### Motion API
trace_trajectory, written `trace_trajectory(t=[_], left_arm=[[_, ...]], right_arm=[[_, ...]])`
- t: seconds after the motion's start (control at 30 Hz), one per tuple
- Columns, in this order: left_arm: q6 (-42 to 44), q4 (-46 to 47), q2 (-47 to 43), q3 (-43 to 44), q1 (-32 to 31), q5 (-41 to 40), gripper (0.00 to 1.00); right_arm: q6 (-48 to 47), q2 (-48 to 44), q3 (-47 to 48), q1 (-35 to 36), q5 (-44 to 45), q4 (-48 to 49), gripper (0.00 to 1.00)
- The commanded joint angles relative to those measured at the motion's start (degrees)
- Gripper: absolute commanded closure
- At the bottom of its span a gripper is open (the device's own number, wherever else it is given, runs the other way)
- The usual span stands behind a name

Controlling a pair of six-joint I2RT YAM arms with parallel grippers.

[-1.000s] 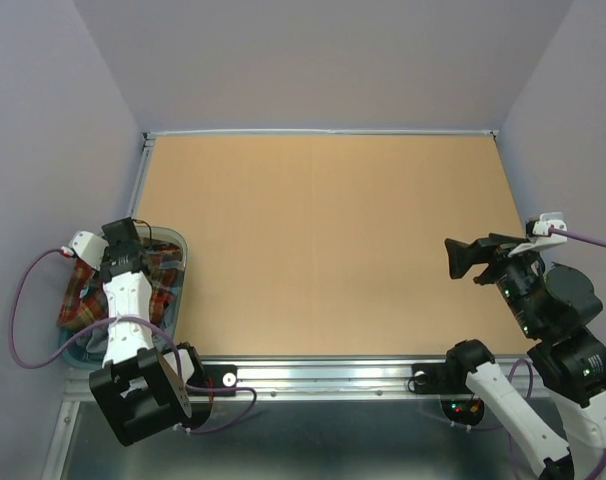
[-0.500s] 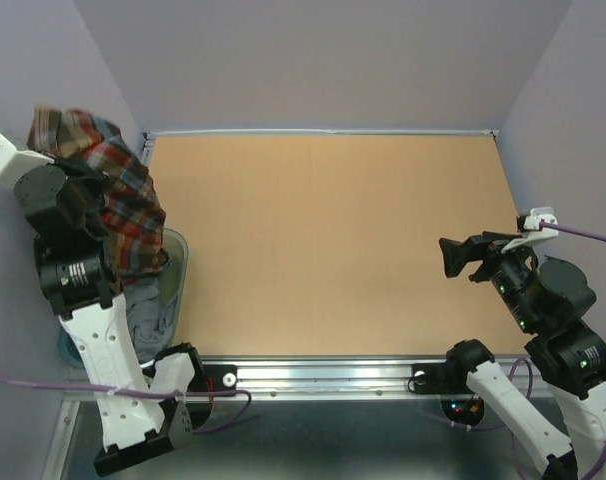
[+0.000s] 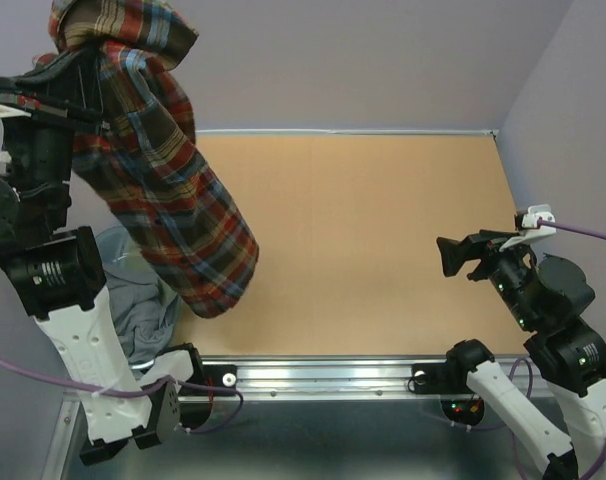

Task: Fold and stack the long sleeve shirts
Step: Move the shirt to the center of the board

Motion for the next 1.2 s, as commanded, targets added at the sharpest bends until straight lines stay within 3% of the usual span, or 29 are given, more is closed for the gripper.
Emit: trace_trajectory(t=[0.0, 0.03, 0.13, 0.23, 0.3, 0.33, 0.37, 0.4, 0.43, 0.47, 0.6, 0.67, 0.83, 1.17], left_arm=[[-4.08, 18.82, 5.76, 6.14, -4.09, 10.78, 1.00], [-10.44, 19.19, 6.73, 8.76, -5.67, 14.61, 1.00], [-10.94, 19.55, 11.90, 12.03, -13.48, 15.09, 1.00], [-7.79, 17.89, 15.61, 11.52, -24.12, 12.98, 1.00], [-0.42, 13.77, 19.11, 11.51, -30.35, 4.84, 1.00], [2.13, 9.31, 20.35, 11.42, -35.95, 2.19, 0.92], [5.72, 5.26, 22.97, 11.34, -38.27, -2.18, 0.72], [6.89, 4.00, 24.04, 11.07, -39.95, -4.05, 0.62], [6.90, 3.99, 25.18, 9.33, -42.40, -6.51, 0.46], [6.90, 2.68, 25.20, 7.84, -43.03, -6.53, 0.45], [6.55, 1.53, 24.50, 0.36, -45.50, -11.88, 0.20], [6.55, -1.36, 23.79, -3.67, -45.50, -14.43, 0.16], [5.68, -7.78, 19.84, -17.01, -45.50, -22.95, 0.14], [0.93, -7.44, 7.72, -50.32, -45.68, -16.29, 0.16]], right_arm=[[-0.55, 0.43, 2.56, 0.64, -0.34, 2.88, 0.00], [-0.64, 0.69, 2.65, 0.64, -0.25, 2.88, 0.00], [-1.00, 1.04, 3.26, 0.64, 0.28, 2.88, 0.00], [-1.00, 1.48, 3.61, 0.64, 0.72, 2.88, 0.00], [-1.08, 1.92, 3.79, 0.64, 0.72, 2.79, 0.00], [-1.08, 2.01, 3.88, 0.64, 0.72, 2.79, 0.00], [-1.08, 2.19, 4.14, 0.64, 0.72, 2.79, 0.00], [-1.08, 2.36, 4.32, 0.64, 0.63, 2.88, 0.00], [-1.26, 2.80, 4.67, 0.64, 0.54, 2.79, 0.00], [-1.26, 2.80, 4.67, 0.64, 0.54, 2.71, 0.00], [-1.87, 4.47, 5.02, 0.64, -3.04, 2.36, 0.00], [-2.05, 6.31, 4.85, 0.64, -5.59, 2.09, 0.00], [0.49, 12.81, 4.23, 0.64, -14.04, 2.09, 0.00], [7.78, 34.69, 1.95, 0.73, -19.59, 2.35, 0.00]])
